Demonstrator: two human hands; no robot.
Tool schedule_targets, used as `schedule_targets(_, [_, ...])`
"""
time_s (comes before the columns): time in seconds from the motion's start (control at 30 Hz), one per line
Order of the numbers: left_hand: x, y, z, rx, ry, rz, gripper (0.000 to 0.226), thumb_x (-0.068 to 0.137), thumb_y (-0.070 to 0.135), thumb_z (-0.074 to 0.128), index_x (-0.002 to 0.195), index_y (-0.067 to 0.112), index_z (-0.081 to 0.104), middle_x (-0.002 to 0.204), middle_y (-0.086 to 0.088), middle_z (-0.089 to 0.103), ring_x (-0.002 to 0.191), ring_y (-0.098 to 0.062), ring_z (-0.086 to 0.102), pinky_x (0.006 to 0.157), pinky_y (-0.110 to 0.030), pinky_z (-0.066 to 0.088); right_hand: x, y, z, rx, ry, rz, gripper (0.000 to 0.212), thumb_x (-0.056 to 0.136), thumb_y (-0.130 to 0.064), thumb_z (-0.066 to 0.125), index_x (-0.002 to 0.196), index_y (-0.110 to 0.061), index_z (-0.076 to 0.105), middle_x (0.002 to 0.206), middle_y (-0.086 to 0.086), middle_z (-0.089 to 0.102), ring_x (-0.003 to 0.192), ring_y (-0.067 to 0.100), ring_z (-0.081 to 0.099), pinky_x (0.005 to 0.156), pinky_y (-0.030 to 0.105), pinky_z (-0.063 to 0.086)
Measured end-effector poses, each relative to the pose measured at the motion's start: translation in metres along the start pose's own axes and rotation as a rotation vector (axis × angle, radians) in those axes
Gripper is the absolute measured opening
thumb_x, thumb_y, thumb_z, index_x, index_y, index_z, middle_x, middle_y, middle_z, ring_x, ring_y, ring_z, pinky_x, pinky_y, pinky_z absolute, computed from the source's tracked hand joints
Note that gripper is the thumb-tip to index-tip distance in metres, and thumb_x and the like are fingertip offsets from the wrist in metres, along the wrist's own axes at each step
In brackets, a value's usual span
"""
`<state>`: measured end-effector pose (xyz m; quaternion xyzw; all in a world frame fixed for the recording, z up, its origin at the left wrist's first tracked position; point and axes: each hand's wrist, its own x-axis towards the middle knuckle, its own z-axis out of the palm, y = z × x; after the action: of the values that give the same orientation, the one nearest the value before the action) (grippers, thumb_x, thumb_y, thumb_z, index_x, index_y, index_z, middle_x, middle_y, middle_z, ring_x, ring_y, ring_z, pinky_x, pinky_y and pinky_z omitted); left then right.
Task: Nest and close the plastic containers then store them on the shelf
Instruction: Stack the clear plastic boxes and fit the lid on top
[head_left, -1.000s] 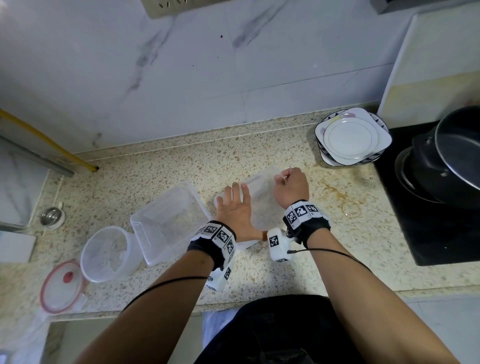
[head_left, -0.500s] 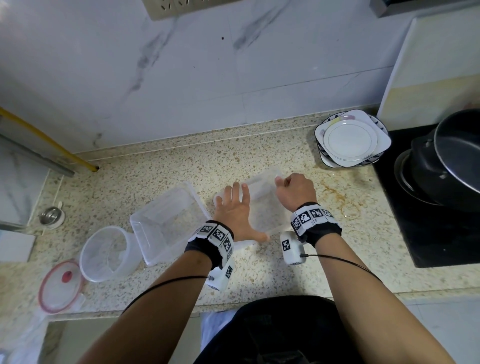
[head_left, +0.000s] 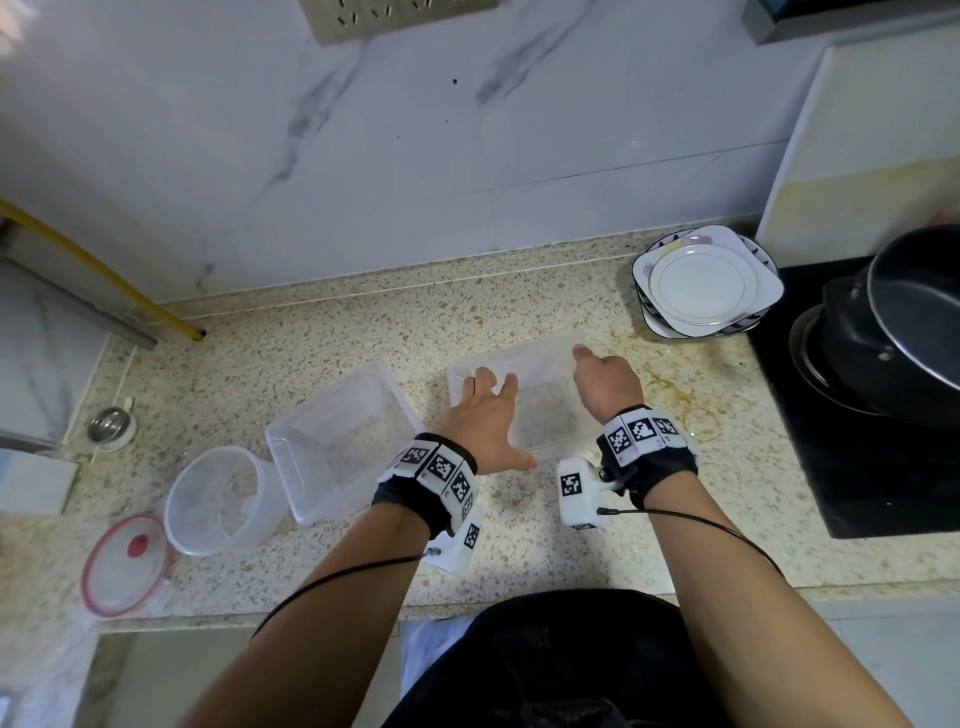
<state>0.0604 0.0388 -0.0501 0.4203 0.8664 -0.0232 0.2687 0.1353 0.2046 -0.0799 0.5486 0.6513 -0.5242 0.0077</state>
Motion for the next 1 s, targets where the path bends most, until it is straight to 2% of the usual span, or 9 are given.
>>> schedule_targets(0.13, [-0.007, 0.005, 0.0, 0.019, 0.027, -0.011, 0.113, 0.075, 0.054, 0.077, 0.158, 0.014, 0.011, 0.153, -0.015, 0.019, 0.14, -0.032, 0.026, 0.101, -0.048, 0.048, -0.002, -0.005, -0.001, 0.102, -0.051, 0.039, 0.063, 0.086, -0.057, 0.046, 0.116, -0.006, 0.065, 0.114, 0.012, 0.066, 0.108, 0.034, 0.062, 0.1, 0.046, 0.048])
schedule_targets(0.23, [-0.011, 0.005, -0.005, -0.043, 0.026, -0.014, 0.103, 0.076, 0.048, 0.076, 0.156, 0.014, 0.02, 0.152, -0.014, 0.026, 0.139, -0.031, 0.031, 0.105, -0.047, 0.046, -0.004, -0.007, -0.003, 0.178, -0.074, 0.002, 0.046, 0.084, -0.054, 0.045, 0.073, -0.015, 0.067, 0.083, 0.007, 0.063, 0.081, 0.03, 0.061, 0.088, 0.045, 0.05])
schedule_targets(0.3, [-0.014, 0.005, -0.008, -0.085, 0.024, -0.015, 0.094, 0.079, 0.046, 0.072, 0.154, 0.014, 0.027, 0.15, -0.013, 0.032, 0.137, -0.03, 0.036, 0.107, -0.045, 0.044, -0.003, -0.006, -0.007, 0.205, -0.1, 0.001, 0.048, 0.088, -0.049, 0.04, 0.063, -0.015, 0.064, 0.071, 0.005, 0.062, 0.069, 0.027, 0.058, 0.077, 0.042, 0.05])
schedule_targets(0.37, [-0.018, 0.005, -0.012, -0.118, 0.032, -0.017, 0.086, 0.082, 0.044, 0.068, 0.154, 0.014, 0.031, 0.149, -0.011, 0.037, 0.138, -0.029, 0.039, 0.108, -0.042, 0.041, 0.0, -0.004, -0.013, 0.253, -0.126, 0.031, 0.05, 0.091, -0.044, 0.038, 0.069, -0.01, 0.068, 0.069, 0.007, 0.066, 0.061, 0.025, 0.06, 0.063, 0.035, 0.05])
schedule_targets(0.47, [-0.024, 0.003, -0.021, -0.165, 0.048, -0.038, 0.076, 0.088, 0.042, 0.06, 0.155, 0.018, 0.034, 0.154, -0.008, 0.039, 0.143, -0.026, 0.037, 0.113, -0.04, 0.034, 0.003, 0.001, -0.017, 0.327, -0.113, 0.045, 0.034, 0.093, -0.023, 0.04, 0.085, -0.003, 0.067, 0.083, 0.017, 0.069, 0.067, 0.027, 0.064, 0.056, 0.033, 0.056])
schedule_targets(0.6, [-0.033, 0.005, -0.042, -0.199, 0.156, -0.083, 0.061, 0.09, 0.037, 0.053, 0.149, 0.024, 0.045, 0.151, -0.004, 0.05, 0.136, -0.025, 0.047, 0.111, -0.039, 0.039, -0.003, 0.004, -0.014, 0.339, -0.06, -0.013, 0.03, 0.091, -0.012, 0.043, 0.07, -0.002, 0.062, 0.075, 0.018, 0.067, 0.054, 0.023, 0.062, 0.061, 0.036, 0.061])
schedule_targets(0.77, [-0.036, 0.006, -0.054, -0.18, 0.365, -0.093, 0.044, 0.097, 0.025, 0.046, 0.139, 0.025, 0.06, 0.139, 0.0, 0.062, 0.121, -0.022, 0.06, 0.104, -0.039, 0.046, -0.004, 0.003, -0.01, 0.196, -0.002, -0.083, 0.035, 0.088, -0.021, 0.043, 0.073, 0.0, 0.067, 0.071, 0.017, 0.073, 0.071, 0.036, 0.073, 0.076, 0.052, 0.06])
schedule_targets(0.9, [-0.037, 0.004, -0.052, -0.224, 0.515, -0.128, 0.042, 0.098, 0.021, 0.045, 0.134, 0.023, 0.065, 0.133, -0.003, 0.064, 0.121, -0.023, 0.058, 0.104, -0.043, 0.045, -0.009, 0.003, -0.006, 0.21, -0.012, -0.111, 0.031, 0.093, -0.025, 0.04, 0.095, -0.005, 0.064, 0.076, 0.015, 0.073, 0.072, 0.032, 0.072, 0.077, 0.053, 0.06])
schedule_targets(1.0, [-0.036, 0.004, -0.05, -0.315, 0.571, -0.1, 0.041, 0.097, 0.023, 0.047, 0.133, 0.024, 0.065, 0.127, -0.001, 0.064, 0.12, -0.02, 0.056, 0.103, -0.043, 0.047, -0.018, -0.002, -0.008, 0.37, -0.044, -0.179, 0.033, 0.096, -0.038, 0.042, 0.116, -0.017, 0.058, 0.075, 0.009, 0.073, 0.063, 0.023, 0.068, 0.077, 0.046, 0.061])
